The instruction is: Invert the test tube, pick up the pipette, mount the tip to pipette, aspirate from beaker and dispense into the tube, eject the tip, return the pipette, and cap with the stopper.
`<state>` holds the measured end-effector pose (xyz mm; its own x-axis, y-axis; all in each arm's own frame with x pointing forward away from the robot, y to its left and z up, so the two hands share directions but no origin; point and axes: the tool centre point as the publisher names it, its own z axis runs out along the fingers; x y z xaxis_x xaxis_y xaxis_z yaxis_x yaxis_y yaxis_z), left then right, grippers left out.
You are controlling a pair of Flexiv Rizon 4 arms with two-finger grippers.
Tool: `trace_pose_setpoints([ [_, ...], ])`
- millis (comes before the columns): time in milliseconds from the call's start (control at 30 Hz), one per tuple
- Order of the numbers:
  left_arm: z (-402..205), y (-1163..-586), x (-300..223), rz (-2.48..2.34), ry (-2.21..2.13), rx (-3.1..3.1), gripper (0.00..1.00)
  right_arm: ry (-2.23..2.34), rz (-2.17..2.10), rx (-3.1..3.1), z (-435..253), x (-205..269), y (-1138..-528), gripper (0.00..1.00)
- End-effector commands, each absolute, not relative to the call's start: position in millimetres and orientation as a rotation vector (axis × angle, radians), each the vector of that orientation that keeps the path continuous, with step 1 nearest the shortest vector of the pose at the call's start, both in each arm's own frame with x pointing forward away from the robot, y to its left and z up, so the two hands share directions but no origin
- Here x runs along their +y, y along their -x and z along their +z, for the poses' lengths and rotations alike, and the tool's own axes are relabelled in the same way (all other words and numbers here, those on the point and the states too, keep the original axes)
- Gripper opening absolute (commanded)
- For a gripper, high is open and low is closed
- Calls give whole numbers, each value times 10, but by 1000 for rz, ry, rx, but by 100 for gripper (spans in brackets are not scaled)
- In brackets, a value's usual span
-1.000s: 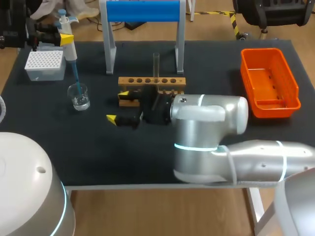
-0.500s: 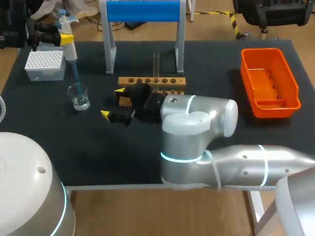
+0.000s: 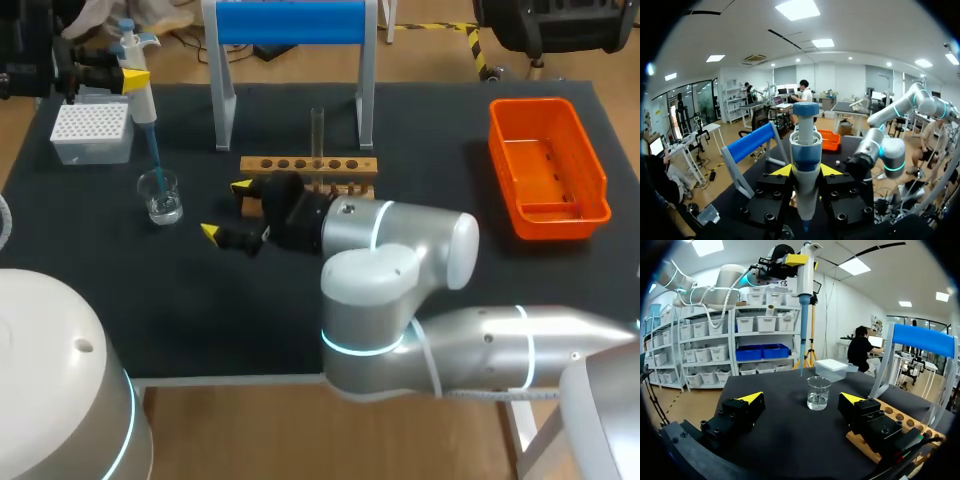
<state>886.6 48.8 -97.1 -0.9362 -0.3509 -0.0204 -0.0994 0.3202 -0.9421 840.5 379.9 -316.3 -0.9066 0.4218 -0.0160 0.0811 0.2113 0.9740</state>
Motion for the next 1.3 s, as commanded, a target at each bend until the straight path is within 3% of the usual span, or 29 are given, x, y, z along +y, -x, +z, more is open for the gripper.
trace_pose_setpoints([
  [33, -976, -8870, 487, -1663, 409, 2361, 0, -478, 1752, 2204, -3177, 3819, -8398, 100],
  [1300, -1181, -9259, 676, -1677, 374, 2321, 0, -478, 1752, 2204, -3177, 3819, -8398, 100],
])
